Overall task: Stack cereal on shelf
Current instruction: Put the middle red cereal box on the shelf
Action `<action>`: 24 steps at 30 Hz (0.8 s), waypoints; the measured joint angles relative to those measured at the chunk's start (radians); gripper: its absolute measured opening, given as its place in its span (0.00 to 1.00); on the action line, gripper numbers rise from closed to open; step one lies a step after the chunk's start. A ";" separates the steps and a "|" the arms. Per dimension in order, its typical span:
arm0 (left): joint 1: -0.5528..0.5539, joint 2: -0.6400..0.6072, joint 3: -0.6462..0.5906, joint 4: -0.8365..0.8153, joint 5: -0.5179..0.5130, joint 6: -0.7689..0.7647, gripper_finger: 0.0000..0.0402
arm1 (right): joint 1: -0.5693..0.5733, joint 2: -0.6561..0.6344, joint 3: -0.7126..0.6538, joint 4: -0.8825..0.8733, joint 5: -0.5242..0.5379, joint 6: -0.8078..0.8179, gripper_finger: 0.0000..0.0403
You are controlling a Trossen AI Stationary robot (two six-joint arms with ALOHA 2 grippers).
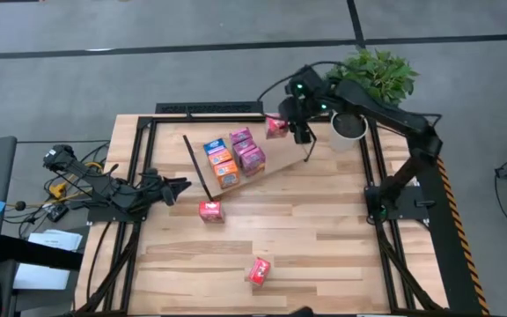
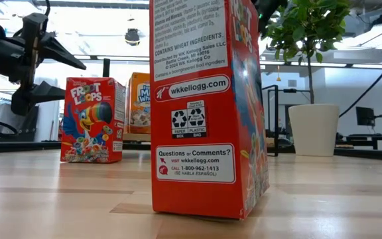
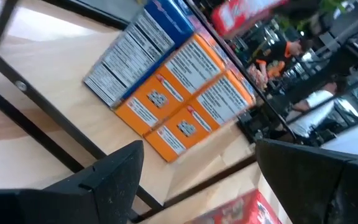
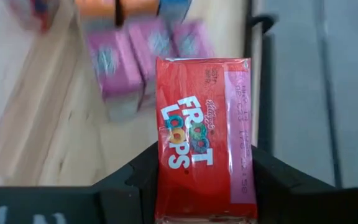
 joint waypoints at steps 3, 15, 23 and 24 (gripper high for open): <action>0.000 0.000 0.000 -0.001 -0.044 -0.018 0.75 | -0.035 0.064 0.000 0.023 -0.069 -0.084 0.49; 0.000 0.000 0.000 0.000 -0.166 -0.088 0.75 | -0.127 0.259 0.000 0.086 -0.117 -0.331 0.50; 0.000 0.000 0.000 -0.003 -0.204 -0.121 0.75 | -0.132 0.295 0.000 0.138 -0.163 -0.379 0.49; 0.000 0.000 0.000 -0.003 -0.213 -0.124 0.75 | -0.130 0.295 0.001 0.142 -0.175 -0.382 0.49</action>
